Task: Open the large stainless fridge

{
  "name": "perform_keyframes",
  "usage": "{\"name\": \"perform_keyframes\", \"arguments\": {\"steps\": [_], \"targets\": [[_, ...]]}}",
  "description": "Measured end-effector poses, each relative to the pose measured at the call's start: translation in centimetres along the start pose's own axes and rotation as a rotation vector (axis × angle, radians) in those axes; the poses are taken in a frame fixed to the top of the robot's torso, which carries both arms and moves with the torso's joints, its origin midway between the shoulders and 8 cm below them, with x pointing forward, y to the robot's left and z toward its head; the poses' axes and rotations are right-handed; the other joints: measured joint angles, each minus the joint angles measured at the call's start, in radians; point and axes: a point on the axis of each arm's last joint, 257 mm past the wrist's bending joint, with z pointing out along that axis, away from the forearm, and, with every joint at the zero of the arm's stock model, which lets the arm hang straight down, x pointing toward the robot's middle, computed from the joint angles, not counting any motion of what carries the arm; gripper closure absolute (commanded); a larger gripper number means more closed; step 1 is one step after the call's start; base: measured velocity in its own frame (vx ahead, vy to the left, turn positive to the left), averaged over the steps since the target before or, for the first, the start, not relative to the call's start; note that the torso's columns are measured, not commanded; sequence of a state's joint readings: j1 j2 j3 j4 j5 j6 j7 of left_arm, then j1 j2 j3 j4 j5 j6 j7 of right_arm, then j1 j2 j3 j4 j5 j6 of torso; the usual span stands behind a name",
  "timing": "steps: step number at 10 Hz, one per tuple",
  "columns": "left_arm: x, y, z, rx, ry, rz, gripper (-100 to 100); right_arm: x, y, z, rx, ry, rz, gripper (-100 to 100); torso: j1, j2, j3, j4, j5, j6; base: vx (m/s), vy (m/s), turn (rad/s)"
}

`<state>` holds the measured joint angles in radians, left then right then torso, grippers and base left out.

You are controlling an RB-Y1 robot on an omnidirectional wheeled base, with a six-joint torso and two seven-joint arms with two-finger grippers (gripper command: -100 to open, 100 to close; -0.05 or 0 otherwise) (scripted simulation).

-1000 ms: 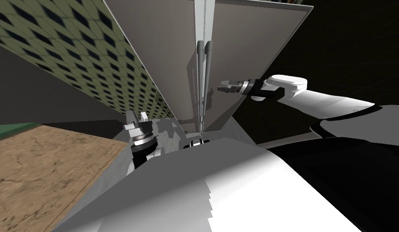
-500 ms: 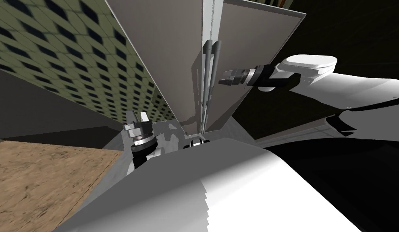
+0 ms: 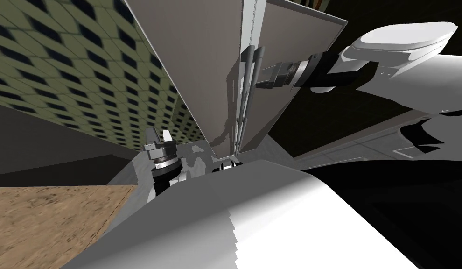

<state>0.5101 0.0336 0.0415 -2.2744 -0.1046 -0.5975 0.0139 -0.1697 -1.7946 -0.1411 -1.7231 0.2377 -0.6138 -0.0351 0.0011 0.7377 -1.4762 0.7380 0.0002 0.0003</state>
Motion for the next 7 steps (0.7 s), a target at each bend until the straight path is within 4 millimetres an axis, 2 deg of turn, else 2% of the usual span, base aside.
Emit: {"name": "perform_keyframes", "arguments": {"steps": [3, 7], "targets": [[0.0, 0.0, 0.0, 0.000, 0.000, 0.000, 0, -3.4, -1.0, -0.3, 0.008, 0.014, -0.106, -100, 0.000, 0.000, 0.000, 0.000, 0.000, -0.001, 0.050, 0.161, -0.173], [0.0, 0.0, 0.0, 0.000, 0.000, 0.000, 0, -5.2, -1.6, -0.4, 0.021, 0.037, -0.176, -100, 0.013, 0.005, 0.003, 0.005, 0.009, -0.006, 0.011, 0.054, -0.068]]}}
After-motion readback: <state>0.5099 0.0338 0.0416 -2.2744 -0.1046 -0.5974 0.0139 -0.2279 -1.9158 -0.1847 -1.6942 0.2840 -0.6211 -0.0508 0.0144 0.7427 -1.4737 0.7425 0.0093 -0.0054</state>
